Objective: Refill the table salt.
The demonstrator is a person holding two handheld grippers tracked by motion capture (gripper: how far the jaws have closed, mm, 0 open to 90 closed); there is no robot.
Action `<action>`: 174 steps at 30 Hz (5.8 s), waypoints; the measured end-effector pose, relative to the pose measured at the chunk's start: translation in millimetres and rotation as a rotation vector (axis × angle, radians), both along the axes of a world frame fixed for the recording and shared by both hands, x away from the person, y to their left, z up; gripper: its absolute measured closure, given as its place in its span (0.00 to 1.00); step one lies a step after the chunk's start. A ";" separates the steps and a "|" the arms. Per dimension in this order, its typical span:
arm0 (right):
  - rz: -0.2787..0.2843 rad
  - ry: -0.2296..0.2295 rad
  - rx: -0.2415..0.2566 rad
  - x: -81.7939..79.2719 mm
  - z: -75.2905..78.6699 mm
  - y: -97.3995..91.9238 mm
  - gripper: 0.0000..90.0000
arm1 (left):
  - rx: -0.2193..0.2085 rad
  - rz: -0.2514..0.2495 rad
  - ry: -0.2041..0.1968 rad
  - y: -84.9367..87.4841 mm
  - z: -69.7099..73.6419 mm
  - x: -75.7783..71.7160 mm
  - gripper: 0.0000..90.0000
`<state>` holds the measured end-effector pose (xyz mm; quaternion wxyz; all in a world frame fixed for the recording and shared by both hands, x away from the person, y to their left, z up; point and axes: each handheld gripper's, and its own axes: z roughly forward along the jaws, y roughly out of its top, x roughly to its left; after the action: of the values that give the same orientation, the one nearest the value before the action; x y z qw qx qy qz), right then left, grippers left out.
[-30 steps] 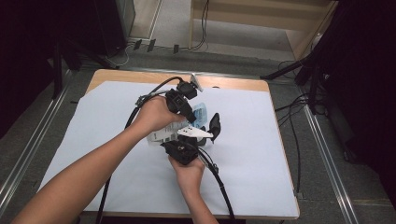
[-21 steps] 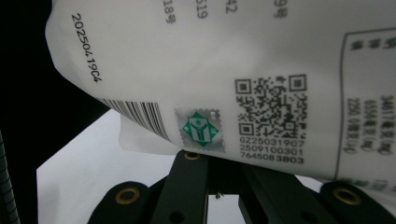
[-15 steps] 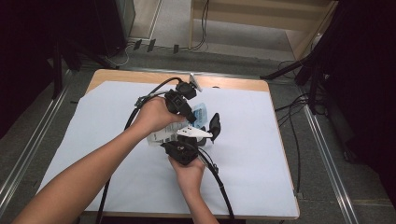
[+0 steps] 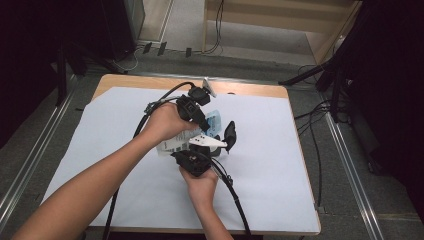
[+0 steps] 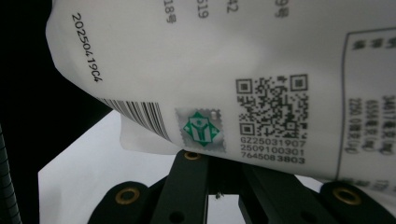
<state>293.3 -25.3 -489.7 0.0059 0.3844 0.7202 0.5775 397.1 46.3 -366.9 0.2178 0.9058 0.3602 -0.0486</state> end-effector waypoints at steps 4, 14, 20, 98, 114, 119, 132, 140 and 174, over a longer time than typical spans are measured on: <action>0.004 -0.001 -0.004 0.7 -0.3 1.1 1.00 | -0.001 0.003 0.001 0.1 0.4 -0.3 1.00; 0.011 -0.001 -0.012 1.2 -0.1 3.8 1.00 | 0.004 0.014 0.007 0.2 0.0 0.3 1.00; 0.013 -0.004 -0.011 1.3 1.1 2.8 1.00 | -0.001 0.015 0.005 -0.4 1.1 0.8 1.00; -0.022 -0.082 -0.054 -3.8 0.9 5.4 1.00 | -0.010 0.030 0.009 -7.4 3.8 0.2 1.00; 0.012 -0.068 -0.055 -1.9 1.4 1.3 1.00 | -0.007 0.054 0.022 -8.2 1.9 2.2 1.00; 0.029 -0.051 -0.072 0.7 1.6 -2.7 1.00 | -0.018 0.057 0.041 -10.1 -0.7 5.0 1.00; 0.028 -0.037 -0.054 2.7 2.4 -5.2 1.00 | 0.008 0.047 0.039 -16.5 1.4 6.9 1.00; 0.030 -0.051 -0.055 1.0 2.3 -2.3 1.00 | 0.012 0.047 0.033 -17.8 4.3 4.9 1.00; 0.077 -0.052 -0.131 4.9 -8.0 4.6 1.00 | -0.052 0.019 0.025 2.8 7.0 -9.0 1.00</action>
<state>298.2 -20.7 -497.7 0.0275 0.3402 0.7702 0.5388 388.1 49.1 -359.9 0.2374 0.8956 0.3703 -0.0672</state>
